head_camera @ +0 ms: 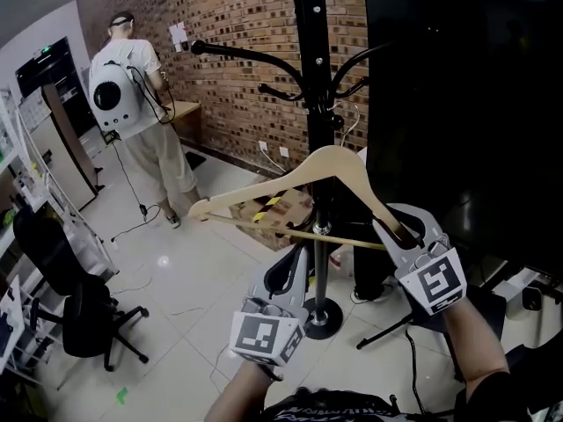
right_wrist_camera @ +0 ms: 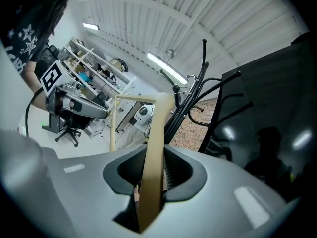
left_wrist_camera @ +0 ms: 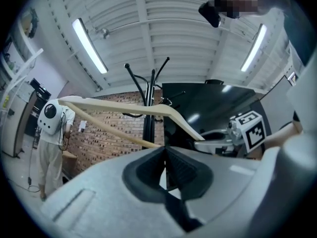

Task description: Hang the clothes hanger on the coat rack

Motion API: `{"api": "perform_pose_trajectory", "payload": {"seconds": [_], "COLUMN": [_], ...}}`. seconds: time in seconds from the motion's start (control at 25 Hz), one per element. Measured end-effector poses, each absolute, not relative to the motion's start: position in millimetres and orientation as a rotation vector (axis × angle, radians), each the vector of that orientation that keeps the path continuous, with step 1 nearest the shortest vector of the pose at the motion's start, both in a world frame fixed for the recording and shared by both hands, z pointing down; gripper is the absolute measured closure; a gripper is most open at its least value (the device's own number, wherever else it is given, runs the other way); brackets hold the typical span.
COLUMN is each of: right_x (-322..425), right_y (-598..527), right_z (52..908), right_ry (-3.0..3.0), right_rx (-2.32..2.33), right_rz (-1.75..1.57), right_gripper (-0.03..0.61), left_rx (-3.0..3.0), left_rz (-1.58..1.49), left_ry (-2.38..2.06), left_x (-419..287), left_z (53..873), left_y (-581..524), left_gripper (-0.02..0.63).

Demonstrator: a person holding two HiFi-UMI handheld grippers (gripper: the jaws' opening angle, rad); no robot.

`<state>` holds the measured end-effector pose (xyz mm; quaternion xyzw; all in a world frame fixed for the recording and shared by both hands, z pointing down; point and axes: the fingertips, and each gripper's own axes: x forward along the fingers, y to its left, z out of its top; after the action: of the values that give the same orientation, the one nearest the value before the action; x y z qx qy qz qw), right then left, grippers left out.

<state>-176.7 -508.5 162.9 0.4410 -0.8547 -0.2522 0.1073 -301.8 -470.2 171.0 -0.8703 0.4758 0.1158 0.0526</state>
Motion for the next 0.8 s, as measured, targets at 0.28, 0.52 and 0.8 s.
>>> {"api": "perform_pose_trajectory", "payload": {"seconds": [0.28,0.52,0.8], "right_x": [-185,-195,-198], "right_y": [-537,-553,-561], "right_z": [170,181,193], "right_ry": [-2.476,-2.447,-2.442], "right_rx": [1.302,1.277,1.269], "right_rz": [-0.738,-0.751,-0.750], "right_gripper": [0.482,0.482,0.482], "left_rx": [-2.699,-2.725,-2.760], "left_rz": [0.317,0.317,0.299], "left_ry": [1.364,1.340,1.335], "left_x": [-295,-295,-294], "left_z": [178,181,195], "left_y": [-496,-504,-513], "left_gripper": [0.609,0.609,0.609]}}
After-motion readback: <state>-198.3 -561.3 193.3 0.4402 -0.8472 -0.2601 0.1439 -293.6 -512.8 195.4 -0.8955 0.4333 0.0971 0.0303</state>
